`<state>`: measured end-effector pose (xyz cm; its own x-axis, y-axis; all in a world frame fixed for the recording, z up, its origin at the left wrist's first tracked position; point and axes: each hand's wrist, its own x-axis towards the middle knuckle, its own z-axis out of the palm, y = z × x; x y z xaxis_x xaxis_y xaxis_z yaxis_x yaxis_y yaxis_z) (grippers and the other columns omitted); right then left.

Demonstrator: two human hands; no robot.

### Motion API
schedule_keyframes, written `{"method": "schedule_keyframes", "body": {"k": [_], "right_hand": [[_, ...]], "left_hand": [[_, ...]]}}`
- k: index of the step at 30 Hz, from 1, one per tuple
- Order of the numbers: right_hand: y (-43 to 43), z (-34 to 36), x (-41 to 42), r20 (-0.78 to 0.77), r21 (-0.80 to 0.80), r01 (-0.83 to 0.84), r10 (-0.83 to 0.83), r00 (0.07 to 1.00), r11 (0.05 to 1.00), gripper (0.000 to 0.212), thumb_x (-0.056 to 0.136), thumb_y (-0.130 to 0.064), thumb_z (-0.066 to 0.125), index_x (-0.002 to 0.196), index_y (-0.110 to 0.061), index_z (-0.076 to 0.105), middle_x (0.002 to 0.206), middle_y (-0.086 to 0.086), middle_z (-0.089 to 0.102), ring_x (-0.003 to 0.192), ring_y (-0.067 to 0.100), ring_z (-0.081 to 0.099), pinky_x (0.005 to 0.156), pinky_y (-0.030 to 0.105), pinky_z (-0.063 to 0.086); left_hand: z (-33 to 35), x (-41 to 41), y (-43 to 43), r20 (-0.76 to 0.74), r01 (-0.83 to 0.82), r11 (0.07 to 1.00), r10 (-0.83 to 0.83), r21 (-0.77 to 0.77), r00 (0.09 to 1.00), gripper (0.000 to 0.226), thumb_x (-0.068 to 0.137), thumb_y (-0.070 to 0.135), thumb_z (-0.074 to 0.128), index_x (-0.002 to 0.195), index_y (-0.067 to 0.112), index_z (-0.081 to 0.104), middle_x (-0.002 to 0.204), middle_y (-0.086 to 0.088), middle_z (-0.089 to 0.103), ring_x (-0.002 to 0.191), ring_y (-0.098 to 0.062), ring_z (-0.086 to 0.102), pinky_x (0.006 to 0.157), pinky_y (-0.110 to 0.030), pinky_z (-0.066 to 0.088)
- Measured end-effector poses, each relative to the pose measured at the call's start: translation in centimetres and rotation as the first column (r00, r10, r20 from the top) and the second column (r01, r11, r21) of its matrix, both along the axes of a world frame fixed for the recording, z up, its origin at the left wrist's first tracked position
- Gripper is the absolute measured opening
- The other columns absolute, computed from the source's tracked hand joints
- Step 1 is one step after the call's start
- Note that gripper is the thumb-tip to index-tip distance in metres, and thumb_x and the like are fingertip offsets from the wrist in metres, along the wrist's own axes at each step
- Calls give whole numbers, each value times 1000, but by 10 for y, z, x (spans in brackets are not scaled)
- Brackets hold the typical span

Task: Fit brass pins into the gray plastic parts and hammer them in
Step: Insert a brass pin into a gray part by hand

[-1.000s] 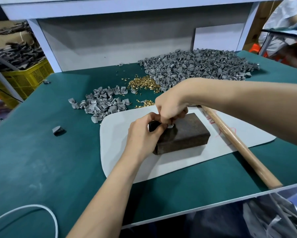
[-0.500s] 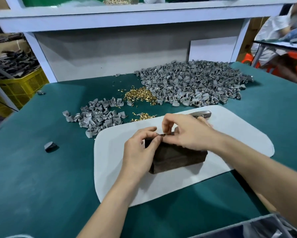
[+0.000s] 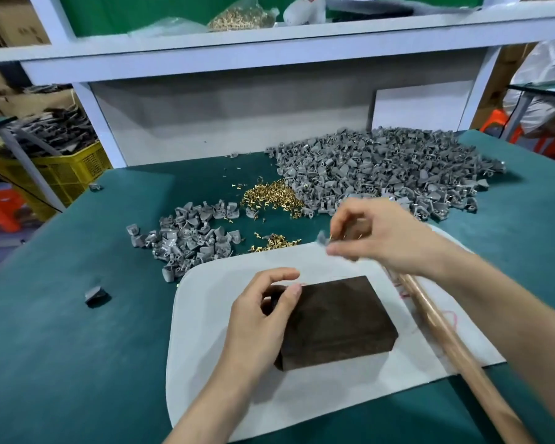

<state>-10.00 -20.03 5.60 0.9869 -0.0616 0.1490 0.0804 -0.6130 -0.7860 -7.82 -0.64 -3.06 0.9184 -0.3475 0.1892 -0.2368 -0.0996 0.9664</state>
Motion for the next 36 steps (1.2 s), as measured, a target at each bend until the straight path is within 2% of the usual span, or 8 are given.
{"method": "schedule_keyframes", "body": {"k": [5, 11, 18, 21, 23, 26, 32, 36], "right_hand": [[-37, -7, 24, 63, -289, 412, -412, 909, 864, 77, 74, -41, 76, 139, -18, 43, 137, 6, 44, 119, 22, 49, 100, 34, 38], [-26, -70, 4, 62, -377, 296, -295, 953, 877, 28, 83, -23, 70, 109, -12, 66, 112, 3, 60, 109, 24, 54, 99, 35, 39], [-32, -82, 6, 104, -538, 241, -220, 970, 808, 20, 85, -22, 66, 105, -17, 67, 117, -2, 54, 114, 21, 48, 99, 37, 37], [-30, -82, 5, 130, -536, 251, -216, 968, 806, 17, 88, -24, 61, 104, -20, 66, 118, -4, 51, 114, 18, 45, 100, 36, 36], [-32, -82, 4, 135, -540, 252, -213, 968, 803, 17, 90, -26, 59, 105, -20, 65, 119, -6, 49, 115, 17, 43, 100, 35, 35], [-31, -82, 4, 123, -546, 244, -212, 970, 802, 17, 91, -27, 56, 105, -20, 64, 120, -6, 47, 114, 16, 41, 100, 34, 33], [-28, -80, 5, 112, -585, 254, -234, 966, 770, 19, 92, -31, 54, 106, -22, 63, 119, -6, 45, 115, 17, 40, 95, 34, 30], [-26, -78, 4, 101, -597, 246, -234, 967, 764, 19, 93, -33, 53, 106, -23, 63, 120, -7, 44, 116, 16, 38, 94, 34, 29]], "left_hand": [[1, -2, 0, -24, -12, 1000, 12, 13, 1000, 14, 91, 17, 60, 91, 28, 69, 84, 13, 70, 78, -2, 63, 69, -14, 45], [-3, 3, 4, 67, -30, 997, 25, 73, 997, 20, 90, 9, 60, 92, 27, 68, 94, 20, 69, 94, 4, 62, 80, -7, 42], [8, 56, 7, 320, -219, 934, 124, 281, 939, 28, 91, 5, 57, 100, 30, 64, 103, 15, 68, 93, 2, 61, 81, -4, 42], [23, 109, -1, 485, -345, 733, 24, 585, 874, 33, 93, 11, 53, 126, 15, 57, 121, -6, 64, 114, -24, 55, 99, -32, 42], [31, 140, -9, 425, -357, 399, -96, 845, 900, 41, 96, 18, 49, 137, 22, 47, 130, -8, 57, 126, -29, 43, 108, -46, 30], [29, 161, -13, 364, -342, 151, -166, 928, 916, 33, 96, 22, 51, 128, 26, 55, 127, -4, 58, 125, -26, 42, 108, -46, 23], [36, 165, -17, 432, -317, 433, -200, 844, 879, 23, 91, 17, 59, 113, 20, 66, 111, -7, 53, 96, -21, 51, 94, -36, 40], [36, 162, -28, 357, -226, 368, -341, 902, 870, 25, 90, 10, 53, 111, 15, 66, 107, -7, 52, 102, -27, 55, 89, -38, 47]]}}
